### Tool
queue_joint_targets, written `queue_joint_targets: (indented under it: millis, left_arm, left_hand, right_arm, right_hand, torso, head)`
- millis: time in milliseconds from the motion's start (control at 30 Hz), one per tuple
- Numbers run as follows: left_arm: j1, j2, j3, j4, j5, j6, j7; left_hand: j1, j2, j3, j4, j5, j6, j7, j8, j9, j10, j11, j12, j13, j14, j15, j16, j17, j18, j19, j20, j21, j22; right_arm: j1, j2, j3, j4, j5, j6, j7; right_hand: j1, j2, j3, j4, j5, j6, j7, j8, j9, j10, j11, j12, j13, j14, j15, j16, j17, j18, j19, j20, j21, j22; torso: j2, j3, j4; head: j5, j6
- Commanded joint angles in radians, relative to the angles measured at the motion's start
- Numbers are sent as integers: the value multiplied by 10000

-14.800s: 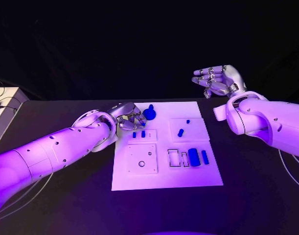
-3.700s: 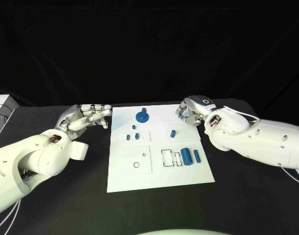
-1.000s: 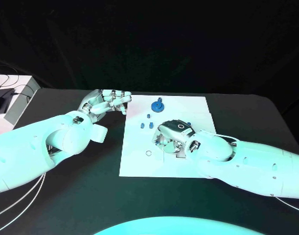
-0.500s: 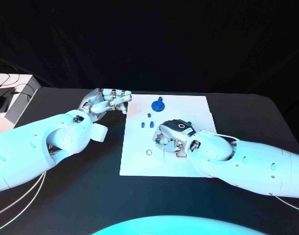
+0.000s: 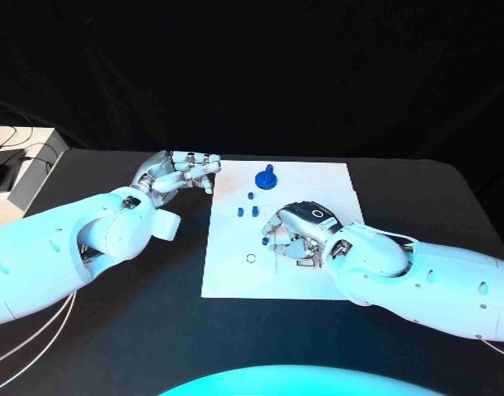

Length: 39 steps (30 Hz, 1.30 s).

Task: Assemble the parts on the task board

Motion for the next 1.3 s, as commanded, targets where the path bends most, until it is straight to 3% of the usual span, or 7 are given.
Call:
queue_joint_targets:
  millis: [33,233,400,633,733,900,1300]
  left_arm:
    - [-2,19,8,-15,-26,119,55]
    - [-2,22,7,-41,-26,110,65]
    - [-2,30,7,-60,-26,120,74]
    - [-3,76,6,-97,-25,188,105]
    - [-3,83,6,-101,-25,206,108]
    - [-3,86,6,-111,-24,215,109]
    - [-3,79,6,-117,-24,211,103]
  left_hand:
    - [33,44,4,70,41,-36,65,36,8,-32,-3,-25,-8,42,-9,-62,7,-49,84,-11,-62,7]
    - [33,44,4,70,41,-36,65,36,8,-32,-3,-25,-8,42,-9,-62,7,-49,84,-11,-62,7]
    - [33,44,4,70,41,-36,65,36,8,-32,-3,-25,-8,42,-9,-62,7,-49,84,-11,-62,7]
    - [28,23,-18,80,41,-42,61,38,9,-40,2,-26,-8,35,-4,-81,14,-51,90,-8,-95,23]
    - [28,23,-18,80,41,-42,61,38,9,-40,2,-26,-8,35,-4,-81,14,-51,90,-8,-95,23]
    - [28,23,-18,80,41,-42,61,38,9,-40,2,-26,-8,35,-4,-81,14,-51,90,-8,-95,23]
    - [28,23,-18,80,41,-42,61,38,9,-40,2,-26,-8,35,-4,-81,14,-51,90,-8,-95,23]
  right_arm:
    - [128,-217,62,155,577,-606,197]
    - [606,-827,183,285,1825,-459,393]
    - [1170,-1325,262,157,2218,192,596]
    - [1751,-1573,293,-426,1642,1517,367]
    - [1834,-1549,293,-666,1221,2057,198]
    - [1880,-1459,268,-931,796,2601,57]
    - [1762,-1206,140,-1204,533,3204,57]
  right_hand:
    - [102,-29,-98,52,10,-106,4,-33,-13,32,-27,-31,-8,-13,61,-8,-18,208,555,57,52,-23]
    - [325,33,-1063,357,237,-494,22,-33,-14,-21,-21,-20,-4,-12,72,31,-45,244,553,82,76,-122]
    - [557,296,-485,156,238,-264,88,-26,-11,1195,-294,44,19,17,-103,109,-14,122,577,-45,449,13]
    - [35,-118,-568,217,277,-455,-59,-33,-23,462,-149,-22,5,-20,-23,122,9,58,552,-58,393,-24]
    - [179,-175,-1642,558,170,-659,-237,-31,-12,-189,-26,37,8,-34,70,115,5,140,544,30,183,-146]
    - [733,-412,-1986,1465,107,-687,-292,-36,-13,-400,30,56,1,-44,110,134,-13,208,550,91,167,-236]
    - [660,-188,-1996,1129,194,-708,-309,-31,-9,7,-74,36,-3,-32,39,119,-47,136,551,20,266,-303]
  torso:
    - [-12,-6,-6]
    - [-7,-8,3]
    - [-11,-8,-12]
    - [-3,-2,7]
    - [5,-5,14]
    - [3,-7,17]
    - [3,-20,24]
  head:
    - [-44,36]
    - [-136,132]
    - [-230,180]
    - [-346,249]
    - [-361,259]
    - [-370,250]
    - [-385,221]
